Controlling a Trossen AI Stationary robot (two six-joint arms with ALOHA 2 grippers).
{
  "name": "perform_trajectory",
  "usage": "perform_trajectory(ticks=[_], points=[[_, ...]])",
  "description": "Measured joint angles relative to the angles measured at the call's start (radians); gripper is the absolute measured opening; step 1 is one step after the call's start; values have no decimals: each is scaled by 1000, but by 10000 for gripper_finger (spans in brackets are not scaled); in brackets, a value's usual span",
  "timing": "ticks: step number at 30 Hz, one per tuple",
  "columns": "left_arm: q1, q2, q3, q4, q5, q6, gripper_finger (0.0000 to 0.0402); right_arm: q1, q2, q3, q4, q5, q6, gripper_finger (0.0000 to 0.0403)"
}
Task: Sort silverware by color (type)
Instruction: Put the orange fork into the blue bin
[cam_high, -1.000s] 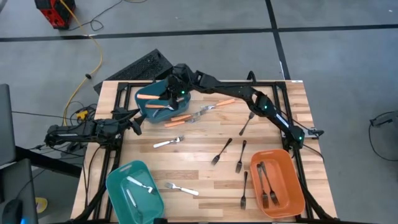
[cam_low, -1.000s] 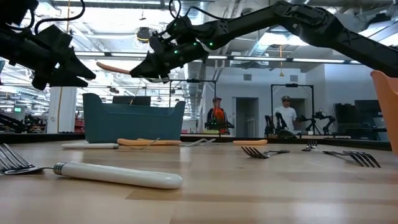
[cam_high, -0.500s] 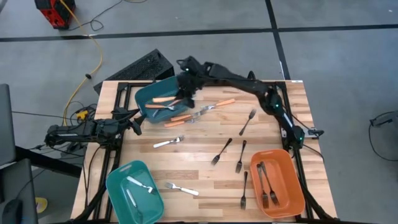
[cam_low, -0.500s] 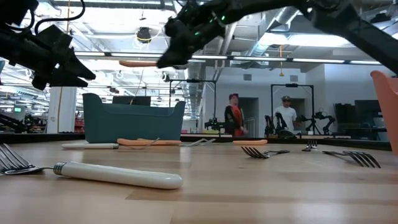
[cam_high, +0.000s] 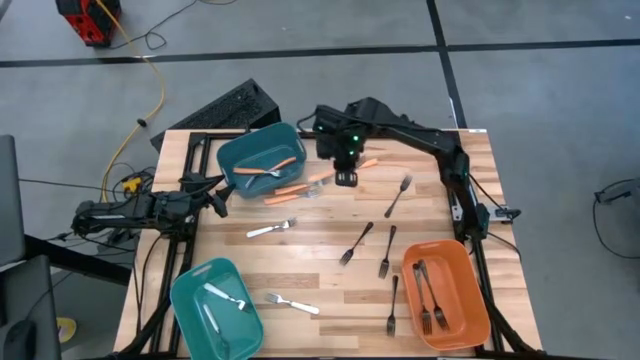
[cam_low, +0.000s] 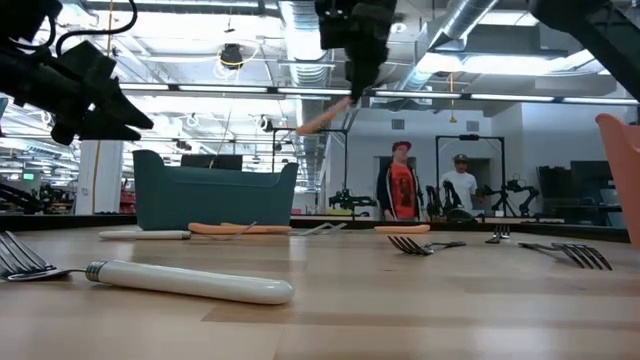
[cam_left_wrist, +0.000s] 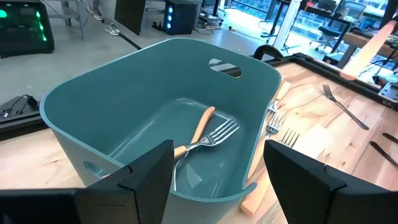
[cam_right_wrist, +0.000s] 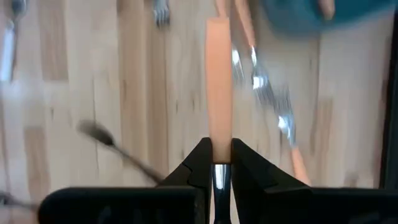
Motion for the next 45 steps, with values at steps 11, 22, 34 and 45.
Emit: perform_trajectory(ticks=[11,22,34,45], points=[[0,0,0,-1,-4,3,235,10,-413,-448,167,138,142,61],[0,0,0,5,-5,1,235,-7,-956,-1507,1548,136,278,61],[0,0,0,8,-29,-1,235,9,-455,-1597,2571,16,359,61],[0,0,0,7,-33,-2,235,3,-37,-1166,2662,-173,375,61]])
